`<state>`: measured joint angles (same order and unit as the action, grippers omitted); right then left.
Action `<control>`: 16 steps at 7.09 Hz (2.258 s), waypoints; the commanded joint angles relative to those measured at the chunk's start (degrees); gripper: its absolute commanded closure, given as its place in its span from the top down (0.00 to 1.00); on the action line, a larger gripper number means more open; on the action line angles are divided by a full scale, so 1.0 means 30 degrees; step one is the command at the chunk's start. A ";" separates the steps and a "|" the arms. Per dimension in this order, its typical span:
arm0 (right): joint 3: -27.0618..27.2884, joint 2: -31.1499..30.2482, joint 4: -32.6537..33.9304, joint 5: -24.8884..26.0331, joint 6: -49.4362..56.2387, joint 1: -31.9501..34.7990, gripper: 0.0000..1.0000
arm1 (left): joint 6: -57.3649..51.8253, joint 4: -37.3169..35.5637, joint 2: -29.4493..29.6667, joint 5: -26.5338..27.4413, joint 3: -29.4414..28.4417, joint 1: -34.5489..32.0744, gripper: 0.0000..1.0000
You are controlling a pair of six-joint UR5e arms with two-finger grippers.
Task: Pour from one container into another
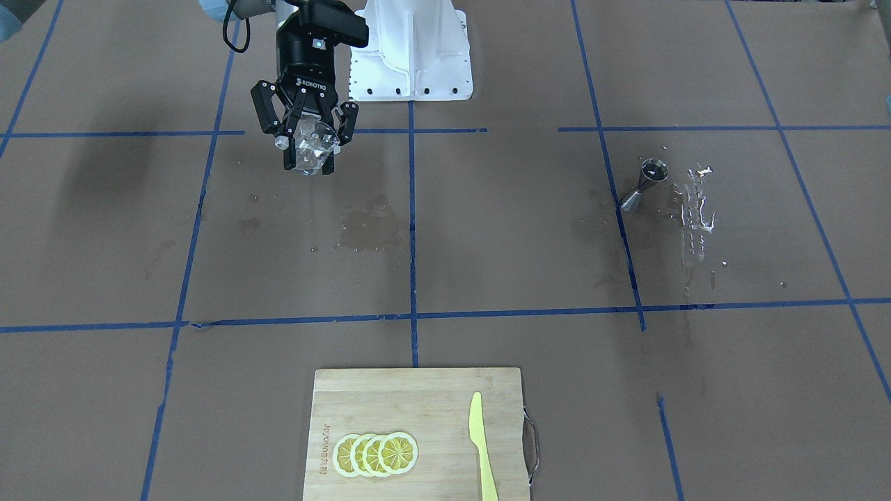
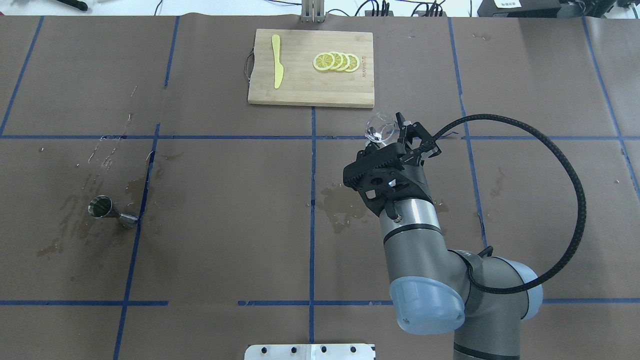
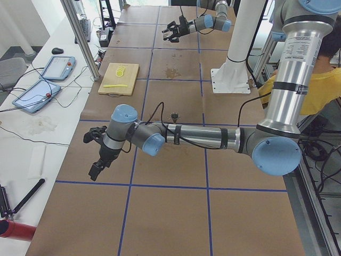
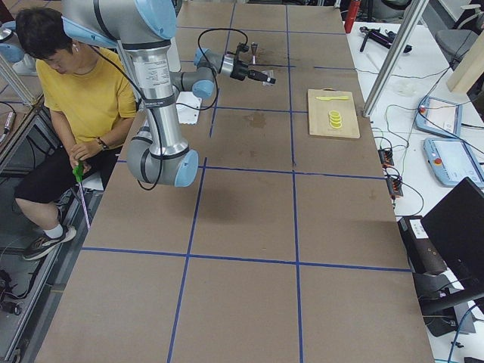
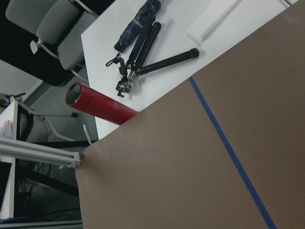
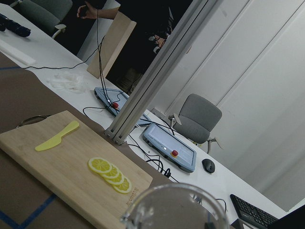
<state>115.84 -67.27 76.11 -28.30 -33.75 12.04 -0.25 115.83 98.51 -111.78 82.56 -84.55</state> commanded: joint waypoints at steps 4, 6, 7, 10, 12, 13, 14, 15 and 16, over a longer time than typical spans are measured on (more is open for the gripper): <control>-0.0233 -0.0307 -0.2676 -0.0233 0.0086 0.0087 0.00 | 0.0788 -0.7892 -0.2015 -0.8003 0.0776 -0.0877 1.00; -0.0264 -0.0951 -0.4678 -0.0758 0.0146 0.0291 0.00 | 0.0554 -0.7675 -0.3877 -0.7858 0.3428 -0.0937 1.00; -0.0264 -0.1418 -0.5442 -0.0762 0.0146 0.0292 0.00 | 0.0582 -0.7267 -0.4064 -0.7857 0.3621 -0.0936 1.00; -0.0758 -0.5191 -1.1552 -0.0675 0.0586 0.0234 0.00 | 0.0583 -0.7175 -0.4007 -0.7887 0.3477 -0.0907 1.00; -0.1812 -0.6342 -1.3700 -0.0529 0.0293 0.0234 0.00 | 0.0612 -0.7175 -0.3949 -0.7887 0.3477 -0.0907 1.00; -0.2861 -0.6722 -1.4958 -0.0092 -0.0665 0.0234 0.00 | 0.0612 -0.7175 -0.3920 -0.7887 0.3477 -0.0907 1.00; -0.4060 -0.6900 -1.7088 -0.0088 -0.1631 0.0176 0.00 | 0.0612 -0.7175 -0.3861 -0.7858 0.3477 -0.0907 1.00; -0.4739 -0.7482 -1.8385 -0.0117 -0.1844 0.0030 0.00 | 0.0612 -0.7175 -0.3774 -0.7857 0.3419 -0.0878 1.00; -0.4833 -0.8270 -1.8514 -0.0465 -0.2919 -0.0029 0.00 | 0.0612 -0.7175 -0.3773 -0.7857 0.3447 -0.0878 1.00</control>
<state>102.59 -89.79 22.76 -28.97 -39.67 12.22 1.58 94.30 87.09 -135.36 92.90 -87.21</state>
